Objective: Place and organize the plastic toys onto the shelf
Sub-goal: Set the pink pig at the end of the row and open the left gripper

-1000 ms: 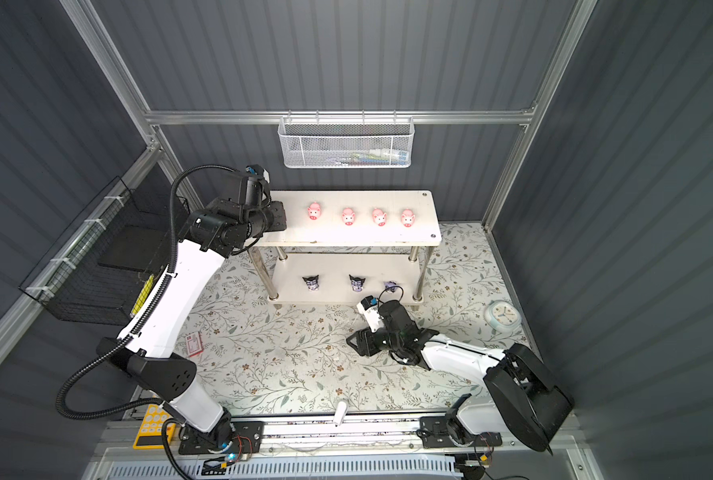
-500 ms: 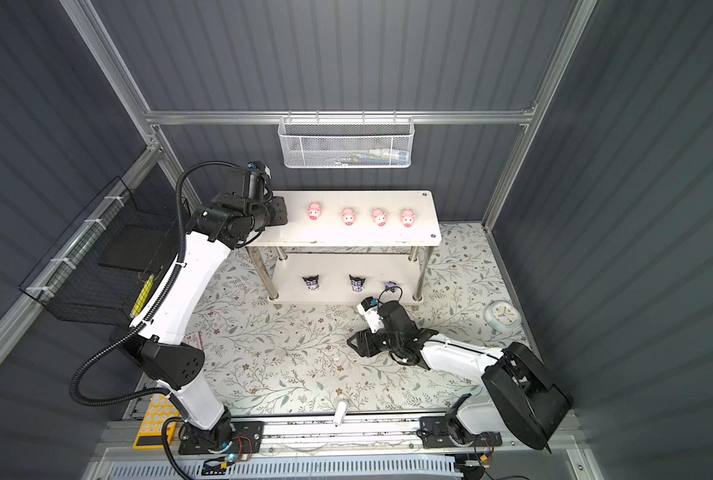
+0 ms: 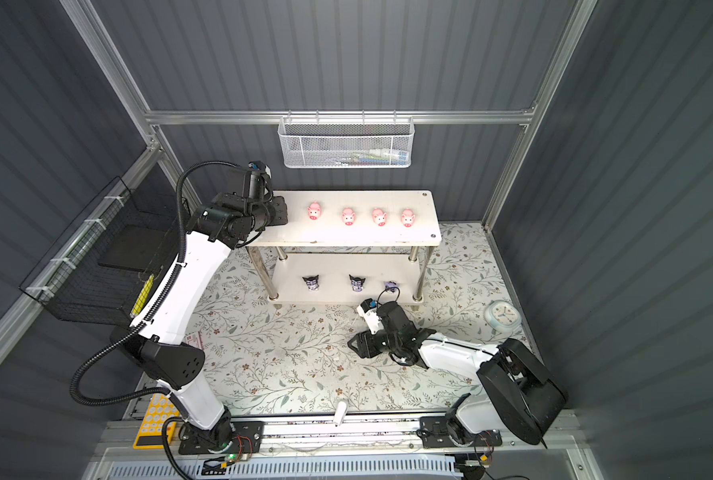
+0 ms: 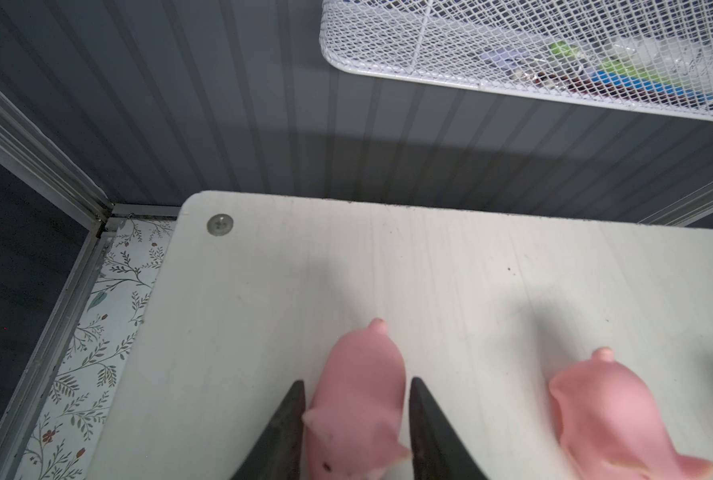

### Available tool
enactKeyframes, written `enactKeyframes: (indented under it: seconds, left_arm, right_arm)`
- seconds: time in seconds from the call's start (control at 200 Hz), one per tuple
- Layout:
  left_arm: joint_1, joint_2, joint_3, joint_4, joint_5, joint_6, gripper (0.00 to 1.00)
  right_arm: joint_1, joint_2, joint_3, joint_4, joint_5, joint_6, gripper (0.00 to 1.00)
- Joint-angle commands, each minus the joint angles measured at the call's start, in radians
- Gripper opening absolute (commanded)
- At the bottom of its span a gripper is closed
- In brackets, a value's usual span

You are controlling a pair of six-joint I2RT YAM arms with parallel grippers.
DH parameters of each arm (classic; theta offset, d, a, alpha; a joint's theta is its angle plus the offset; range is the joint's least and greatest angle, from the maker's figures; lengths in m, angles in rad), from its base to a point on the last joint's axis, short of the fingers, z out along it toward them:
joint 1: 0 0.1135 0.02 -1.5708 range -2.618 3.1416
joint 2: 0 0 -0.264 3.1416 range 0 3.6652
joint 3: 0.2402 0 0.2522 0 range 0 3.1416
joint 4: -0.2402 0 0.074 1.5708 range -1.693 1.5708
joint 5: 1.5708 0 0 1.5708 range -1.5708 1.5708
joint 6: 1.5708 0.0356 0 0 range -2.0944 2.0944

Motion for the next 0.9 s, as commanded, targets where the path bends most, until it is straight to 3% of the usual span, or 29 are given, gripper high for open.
enactKeyframes:
  seconds: [0.0, 0.34, 0.595, 0.705, 0.895]
  left_arm:
    - [0.008, 0.0, 0.047, -0.013, -0.002, 0.02, 0.43]
    - [0.009, -0.042, 0.065, -0.001, -0.014, 0.018, 0.51]
    - [0.008, -0.208, -0.047, 0.047, -0.071, 0.031, 0.56]
    - [0.008, -0.323, -0.165, 0.059, -0.125, 0.038, 0.57]
    - [0.008, -0.584, -0.517, 0.192, -0.175, 0.06, 0.59]
  right_arm:
    - [-0.004, 0.012, 0.02, 0.005, -0.005, -0.009, 0.6]
    - [-0.004, 0.012, 0.023, 0.009, -0.008, -0.006, 0.6]
    - [-0.004, -0.022, 0.022, 0.002, 0.009, 0.005, 0.59]
    - [-0.003, -0.094, 0.01, -0.011, 0.025, 0.034, 0.59]
    - [-0.004, -0.33, -0.02, -0.165, 0.218, 0.048, 0.59]
